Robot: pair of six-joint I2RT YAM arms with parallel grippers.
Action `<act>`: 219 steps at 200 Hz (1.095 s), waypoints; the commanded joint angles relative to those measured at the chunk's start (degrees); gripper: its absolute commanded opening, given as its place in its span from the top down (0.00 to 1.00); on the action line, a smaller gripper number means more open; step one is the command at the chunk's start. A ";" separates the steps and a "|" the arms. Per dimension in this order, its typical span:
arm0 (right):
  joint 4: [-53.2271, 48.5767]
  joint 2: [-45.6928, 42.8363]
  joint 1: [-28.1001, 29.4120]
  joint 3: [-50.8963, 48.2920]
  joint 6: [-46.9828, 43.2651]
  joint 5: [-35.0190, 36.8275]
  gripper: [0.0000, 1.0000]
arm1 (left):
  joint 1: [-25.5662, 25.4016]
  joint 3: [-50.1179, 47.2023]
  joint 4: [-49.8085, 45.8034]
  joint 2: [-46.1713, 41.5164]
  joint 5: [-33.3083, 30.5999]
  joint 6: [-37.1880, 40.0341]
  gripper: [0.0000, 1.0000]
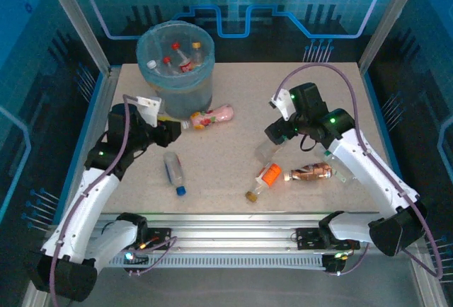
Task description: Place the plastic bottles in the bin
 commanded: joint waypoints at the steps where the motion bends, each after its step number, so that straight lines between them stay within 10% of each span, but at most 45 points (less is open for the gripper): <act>1: -6.79 -1.52 -2.53 -2.00 -1.65 7.58 0.00 | -3.23 0.51 1.82 1.90 2.78 2.39 0.51; 71: 13.27 -1.17 1.86 -8.54 -11.42 -15.53 0.02 | -4.78 6.17 -1.22 9.47 -7.06 0.21 0.38; 219: 23.71 53.47 7.37 30.94 -28.87 -26.51 0.00 | 3.24 6.41 1.70 13.99 -13.46 -19.24 0.32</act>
